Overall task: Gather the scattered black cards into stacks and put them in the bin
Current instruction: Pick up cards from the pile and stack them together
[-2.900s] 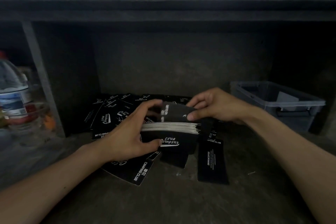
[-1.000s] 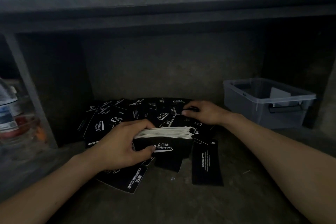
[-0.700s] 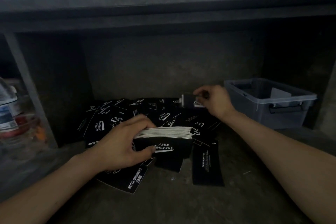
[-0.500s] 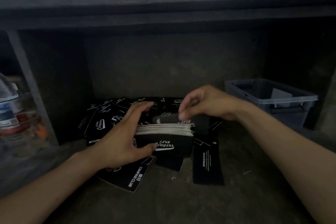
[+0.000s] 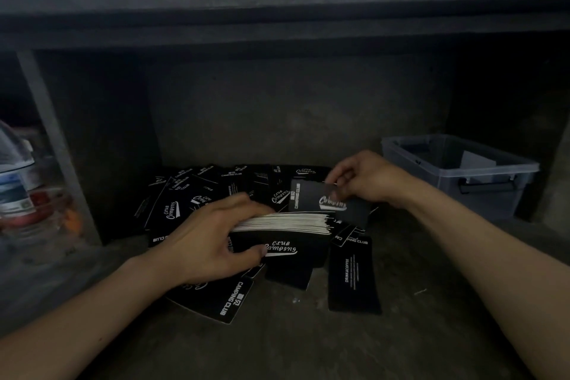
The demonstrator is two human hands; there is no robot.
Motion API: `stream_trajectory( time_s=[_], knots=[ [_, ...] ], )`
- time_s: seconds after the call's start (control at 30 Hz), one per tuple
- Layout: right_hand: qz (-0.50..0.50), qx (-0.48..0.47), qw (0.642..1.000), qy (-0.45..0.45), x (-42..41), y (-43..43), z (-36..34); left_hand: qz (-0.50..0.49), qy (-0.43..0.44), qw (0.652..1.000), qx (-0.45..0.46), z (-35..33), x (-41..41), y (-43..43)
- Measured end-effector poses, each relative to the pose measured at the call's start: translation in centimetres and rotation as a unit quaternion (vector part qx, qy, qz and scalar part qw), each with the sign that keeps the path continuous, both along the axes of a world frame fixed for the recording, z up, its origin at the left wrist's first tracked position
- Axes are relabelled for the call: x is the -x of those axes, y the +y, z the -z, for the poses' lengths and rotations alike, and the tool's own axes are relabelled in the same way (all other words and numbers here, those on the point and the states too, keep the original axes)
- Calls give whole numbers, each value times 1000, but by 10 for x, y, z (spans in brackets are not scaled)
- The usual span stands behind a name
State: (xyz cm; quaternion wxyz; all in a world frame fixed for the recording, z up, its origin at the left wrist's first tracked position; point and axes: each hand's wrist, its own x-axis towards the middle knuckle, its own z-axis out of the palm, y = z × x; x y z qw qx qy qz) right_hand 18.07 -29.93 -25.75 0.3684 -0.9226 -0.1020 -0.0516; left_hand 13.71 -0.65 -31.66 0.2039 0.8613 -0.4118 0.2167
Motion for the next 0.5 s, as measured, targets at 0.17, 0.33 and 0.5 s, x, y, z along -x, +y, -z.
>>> stream_trajectory(
  time_s=[0.17, 0.33, 0.5],
  knots=[
    [-123, -108, 986, 20, 12, 0, -11, -14, 37, 999, 32, 1, -1, 0],
    [-221, -113, 965, 87, 6, 22, 6, 14, 83, 995, 61, 2, -2, -4],
    [-158, 19, 986, -52, -18, 26, 24, 4, 52, 997, 52, 2, -3, -3]
  ],
)
